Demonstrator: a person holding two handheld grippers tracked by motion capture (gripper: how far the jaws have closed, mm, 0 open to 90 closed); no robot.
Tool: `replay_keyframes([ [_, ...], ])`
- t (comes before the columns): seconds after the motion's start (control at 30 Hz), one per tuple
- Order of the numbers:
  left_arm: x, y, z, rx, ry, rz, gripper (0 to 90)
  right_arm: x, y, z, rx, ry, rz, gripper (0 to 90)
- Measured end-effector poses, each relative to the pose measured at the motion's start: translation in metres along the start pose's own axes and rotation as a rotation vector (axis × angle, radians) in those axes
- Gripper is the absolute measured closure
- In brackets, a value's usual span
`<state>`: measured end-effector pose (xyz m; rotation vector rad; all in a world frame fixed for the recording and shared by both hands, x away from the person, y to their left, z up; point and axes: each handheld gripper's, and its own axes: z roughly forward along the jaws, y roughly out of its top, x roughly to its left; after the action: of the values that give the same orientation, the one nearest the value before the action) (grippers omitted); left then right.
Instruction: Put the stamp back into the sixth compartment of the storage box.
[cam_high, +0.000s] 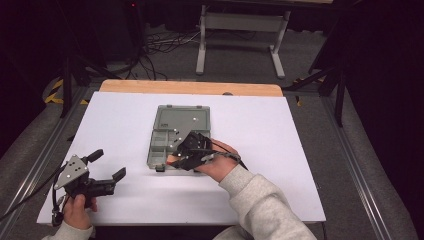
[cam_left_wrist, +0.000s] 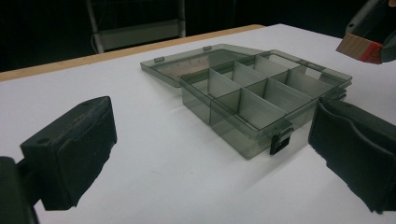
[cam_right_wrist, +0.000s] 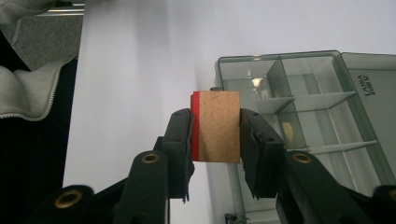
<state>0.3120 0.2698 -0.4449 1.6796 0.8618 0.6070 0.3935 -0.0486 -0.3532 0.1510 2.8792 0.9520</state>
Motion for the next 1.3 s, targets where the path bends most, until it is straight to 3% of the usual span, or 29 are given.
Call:
replay_keyframes([
  [0.53,0.001,0.0,0.0,0.003,-0.002,0.003,1.9,-0.015,0.012,0.008,0.007,-0.031,-0.011,65.7],
  [1.3,0.001,0.0,-0.001,0.002,-0.003,0.002,1.9,-0.039,0.014,0.024,0.019,-0.044,0.023,65.7],
])
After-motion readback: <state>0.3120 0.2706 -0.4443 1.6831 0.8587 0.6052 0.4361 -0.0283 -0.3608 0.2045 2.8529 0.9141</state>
